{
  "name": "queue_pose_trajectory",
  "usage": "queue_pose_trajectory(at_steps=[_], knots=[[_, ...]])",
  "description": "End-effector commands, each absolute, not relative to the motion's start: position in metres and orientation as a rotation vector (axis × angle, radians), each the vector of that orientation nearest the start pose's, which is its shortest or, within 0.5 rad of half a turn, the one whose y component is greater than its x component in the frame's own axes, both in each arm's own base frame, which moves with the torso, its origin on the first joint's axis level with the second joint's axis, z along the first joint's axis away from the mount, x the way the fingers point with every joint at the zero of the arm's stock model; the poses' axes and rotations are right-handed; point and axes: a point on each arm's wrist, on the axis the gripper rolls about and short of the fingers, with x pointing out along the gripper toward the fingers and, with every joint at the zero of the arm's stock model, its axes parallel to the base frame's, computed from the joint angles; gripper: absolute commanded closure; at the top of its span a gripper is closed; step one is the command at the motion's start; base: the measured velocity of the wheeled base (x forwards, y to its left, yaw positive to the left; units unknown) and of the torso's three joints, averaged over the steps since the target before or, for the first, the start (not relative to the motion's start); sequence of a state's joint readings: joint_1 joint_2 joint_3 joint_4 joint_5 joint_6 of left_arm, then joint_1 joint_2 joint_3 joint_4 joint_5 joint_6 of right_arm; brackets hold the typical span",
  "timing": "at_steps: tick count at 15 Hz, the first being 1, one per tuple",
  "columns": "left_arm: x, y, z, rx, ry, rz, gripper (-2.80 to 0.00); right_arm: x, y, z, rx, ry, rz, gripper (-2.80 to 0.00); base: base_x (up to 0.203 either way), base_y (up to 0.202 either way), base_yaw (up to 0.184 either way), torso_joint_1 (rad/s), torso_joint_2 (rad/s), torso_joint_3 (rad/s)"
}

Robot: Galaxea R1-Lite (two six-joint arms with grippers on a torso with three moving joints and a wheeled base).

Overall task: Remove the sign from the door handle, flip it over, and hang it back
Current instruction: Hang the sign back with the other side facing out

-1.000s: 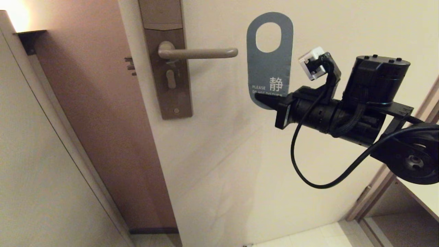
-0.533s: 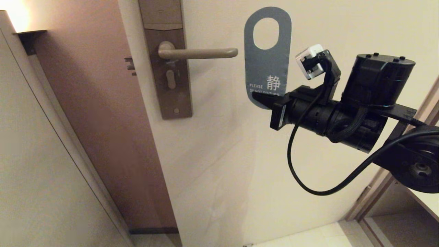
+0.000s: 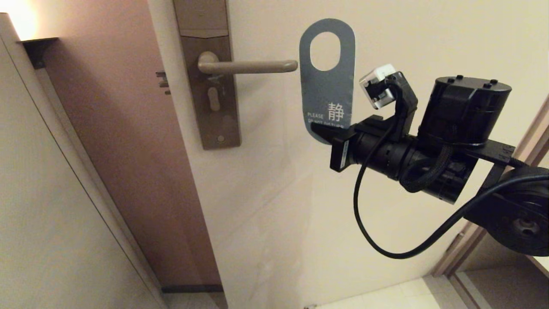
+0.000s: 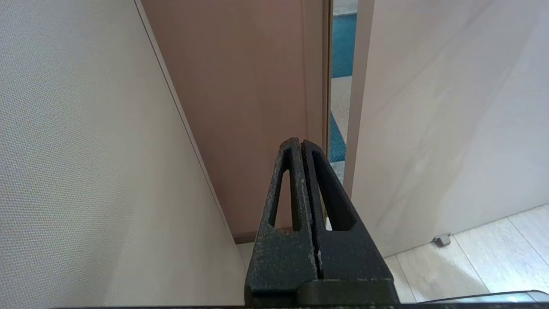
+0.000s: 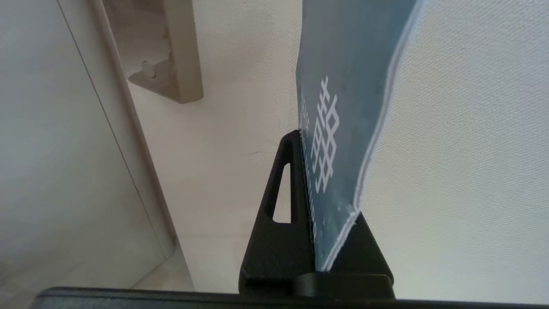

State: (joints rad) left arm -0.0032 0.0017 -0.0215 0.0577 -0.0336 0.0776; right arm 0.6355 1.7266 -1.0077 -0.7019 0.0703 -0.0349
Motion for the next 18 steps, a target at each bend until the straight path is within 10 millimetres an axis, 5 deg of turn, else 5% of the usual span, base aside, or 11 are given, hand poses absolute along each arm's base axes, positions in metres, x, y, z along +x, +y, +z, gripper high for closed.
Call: queue_pose_trajectory(at_steps=[1,18], knots=[[-0.024,-0.001,0.076,0.078,0.038,-0.038,0.0,0.263,0.201,0.235,-0.039,0.005,0.71,0.0,0.0,0.0,0.0,0.0,0.0,0.0],[-0.024,-0.001,0.075,0.078,0.04,-0.038,0.0,0.264,0.223,0.221,-0.054,0.041,0.646,0.0,0.0,0.0,0.0,0.0,0.0,0.0]])
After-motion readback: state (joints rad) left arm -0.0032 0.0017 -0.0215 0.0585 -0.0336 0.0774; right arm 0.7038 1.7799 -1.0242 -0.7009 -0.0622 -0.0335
